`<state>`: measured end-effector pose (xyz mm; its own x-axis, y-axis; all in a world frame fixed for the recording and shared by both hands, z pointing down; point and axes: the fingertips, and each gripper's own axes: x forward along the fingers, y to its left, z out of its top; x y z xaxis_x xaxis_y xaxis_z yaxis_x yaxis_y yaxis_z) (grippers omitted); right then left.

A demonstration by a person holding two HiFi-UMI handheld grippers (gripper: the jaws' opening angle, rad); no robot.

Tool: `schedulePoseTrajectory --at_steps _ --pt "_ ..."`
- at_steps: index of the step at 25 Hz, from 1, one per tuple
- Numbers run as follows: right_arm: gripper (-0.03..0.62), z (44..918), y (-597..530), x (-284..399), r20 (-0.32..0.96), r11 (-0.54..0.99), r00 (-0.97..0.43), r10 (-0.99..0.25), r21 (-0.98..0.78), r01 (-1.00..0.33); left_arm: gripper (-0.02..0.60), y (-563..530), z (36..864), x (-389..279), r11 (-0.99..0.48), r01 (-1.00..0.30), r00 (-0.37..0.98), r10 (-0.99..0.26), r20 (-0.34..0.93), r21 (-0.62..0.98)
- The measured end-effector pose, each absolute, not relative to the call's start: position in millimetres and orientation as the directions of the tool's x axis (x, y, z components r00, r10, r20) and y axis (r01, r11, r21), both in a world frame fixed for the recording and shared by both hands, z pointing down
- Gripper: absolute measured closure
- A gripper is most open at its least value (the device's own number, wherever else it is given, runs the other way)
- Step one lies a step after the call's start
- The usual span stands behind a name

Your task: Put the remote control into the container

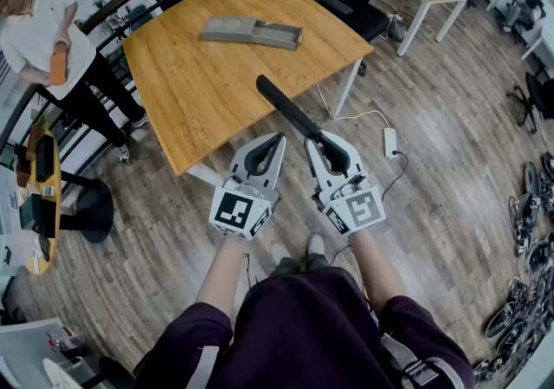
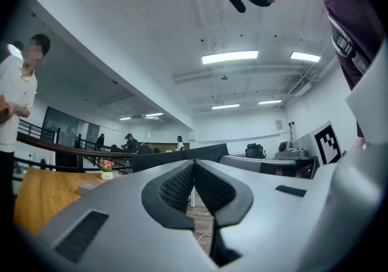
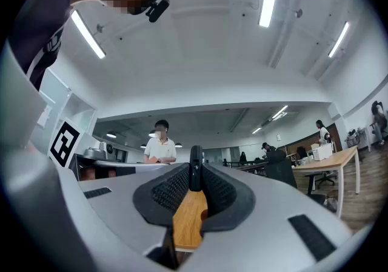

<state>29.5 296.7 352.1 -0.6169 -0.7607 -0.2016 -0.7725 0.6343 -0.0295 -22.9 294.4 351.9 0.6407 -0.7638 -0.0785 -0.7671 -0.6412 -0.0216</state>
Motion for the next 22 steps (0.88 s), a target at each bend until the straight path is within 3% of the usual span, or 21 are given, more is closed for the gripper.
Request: schedulePoseTrajectory --at_steps 22 --pt "0.516 377.7 253.9 41.4 -0.182 0.562 -0.547 -0.817 -0.043 -0.826 0.569 240.5 386.0 -18.0 -0.692 -0.721 0.688 -0.721 -0.086 0.032"
